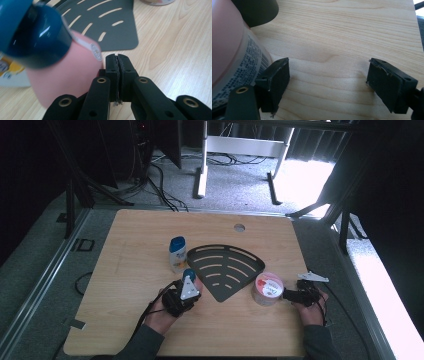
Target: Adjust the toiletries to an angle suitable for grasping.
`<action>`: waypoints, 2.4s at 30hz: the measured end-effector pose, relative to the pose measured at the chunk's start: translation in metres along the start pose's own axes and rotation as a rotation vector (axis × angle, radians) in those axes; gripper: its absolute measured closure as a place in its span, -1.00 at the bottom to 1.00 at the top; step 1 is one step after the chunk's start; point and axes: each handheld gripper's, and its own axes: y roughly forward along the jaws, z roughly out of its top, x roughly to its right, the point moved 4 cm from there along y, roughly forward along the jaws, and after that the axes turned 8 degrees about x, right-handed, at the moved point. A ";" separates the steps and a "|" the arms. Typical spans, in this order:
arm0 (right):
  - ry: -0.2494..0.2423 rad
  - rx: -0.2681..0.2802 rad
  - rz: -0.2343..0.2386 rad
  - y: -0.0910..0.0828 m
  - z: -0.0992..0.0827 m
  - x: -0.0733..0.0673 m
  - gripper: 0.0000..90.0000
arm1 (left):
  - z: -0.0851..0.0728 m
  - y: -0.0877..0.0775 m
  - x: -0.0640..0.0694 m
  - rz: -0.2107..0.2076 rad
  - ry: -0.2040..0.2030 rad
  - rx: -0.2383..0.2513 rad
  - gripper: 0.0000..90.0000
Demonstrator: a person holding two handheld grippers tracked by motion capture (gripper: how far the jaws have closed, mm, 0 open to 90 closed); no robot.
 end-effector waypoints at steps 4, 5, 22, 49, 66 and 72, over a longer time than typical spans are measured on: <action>0.000 0.000 0.000 0.000 0.000 0.000 -0.60 | -0.008 -0.005 -0.009 0.014 -0.021 0.000 0.94; 0.000 0.000 0.000 0.000 0.000 0.000 -0.60 | -0.009 -0.006 -0.011 0.020 -0.018 -0.006 0.94; 0.003 0.000 -0.002 0.000 0.000 0.000 -0.60 | -0.013 0.021 -0.033 0.106 0.024 -0.062 0.95; 0.004 0.001 -0.002 0.000 0.000 0.000 -0.60 | 0.008 0.056 -0.042 0.115 -0.039 -0.016 0.98; 0.008 0.008 -0.011 -0.001 0.000 0.000 -0.51 | -0.011 0.043 -0.050 0.059 -0.091 0.003 0.79; 0.007 0.008 -0.011 -0.001 0.000 0.000 -0.51 | -0.024 0.039 -0.048 0.021 -0.118 0.001 0.67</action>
